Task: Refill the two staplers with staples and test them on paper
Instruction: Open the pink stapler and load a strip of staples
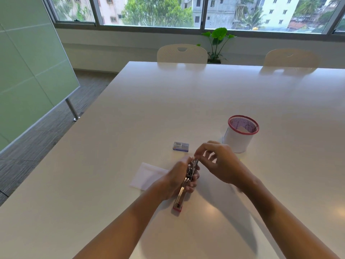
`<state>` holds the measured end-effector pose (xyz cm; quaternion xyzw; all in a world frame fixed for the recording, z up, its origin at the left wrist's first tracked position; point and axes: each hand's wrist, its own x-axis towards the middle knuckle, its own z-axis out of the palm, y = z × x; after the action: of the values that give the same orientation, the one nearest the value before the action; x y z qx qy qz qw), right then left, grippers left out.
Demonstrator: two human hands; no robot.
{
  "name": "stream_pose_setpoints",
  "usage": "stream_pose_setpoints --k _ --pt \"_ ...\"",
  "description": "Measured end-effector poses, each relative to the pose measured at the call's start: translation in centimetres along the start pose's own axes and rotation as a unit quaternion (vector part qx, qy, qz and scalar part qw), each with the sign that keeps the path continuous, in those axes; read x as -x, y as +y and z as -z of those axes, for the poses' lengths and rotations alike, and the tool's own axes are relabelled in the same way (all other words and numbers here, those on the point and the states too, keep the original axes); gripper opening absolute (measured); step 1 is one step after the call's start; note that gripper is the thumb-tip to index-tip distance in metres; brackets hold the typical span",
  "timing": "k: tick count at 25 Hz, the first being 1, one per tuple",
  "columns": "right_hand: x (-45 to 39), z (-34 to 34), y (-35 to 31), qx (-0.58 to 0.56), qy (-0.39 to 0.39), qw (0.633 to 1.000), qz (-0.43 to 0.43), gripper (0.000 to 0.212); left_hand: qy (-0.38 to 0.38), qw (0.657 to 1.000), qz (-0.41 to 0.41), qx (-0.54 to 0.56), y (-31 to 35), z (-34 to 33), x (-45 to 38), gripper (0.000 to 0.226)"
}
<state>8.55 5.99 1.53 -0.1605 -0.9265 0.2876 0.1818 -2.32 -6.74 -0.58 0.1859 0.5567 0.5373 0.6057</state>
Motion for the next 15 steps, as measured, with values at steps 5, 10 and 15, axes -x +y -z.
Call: stream_pose_setpoints --k 5,10,15 --pt "0.8 -0.3 0.7 0.029 -0.059 0.996 0.060 0.020 -0.005 1.000 0.001 -0.002 0.1 0.0 0.0 0.037" --pt "-0.3 0.0 1.4 0.060 -0.030 0.997 0.034 0.025 -0.005 1.000 0.003 -0.010 0.2 0.0 0.2 0.034" --pt "-0.9 -0.3 1.6 0.025 -0.014 1.000 -0.012 0.034 -0.009 1.000 0.004 -0.014 0.2 -0.1 0.2 0.040"
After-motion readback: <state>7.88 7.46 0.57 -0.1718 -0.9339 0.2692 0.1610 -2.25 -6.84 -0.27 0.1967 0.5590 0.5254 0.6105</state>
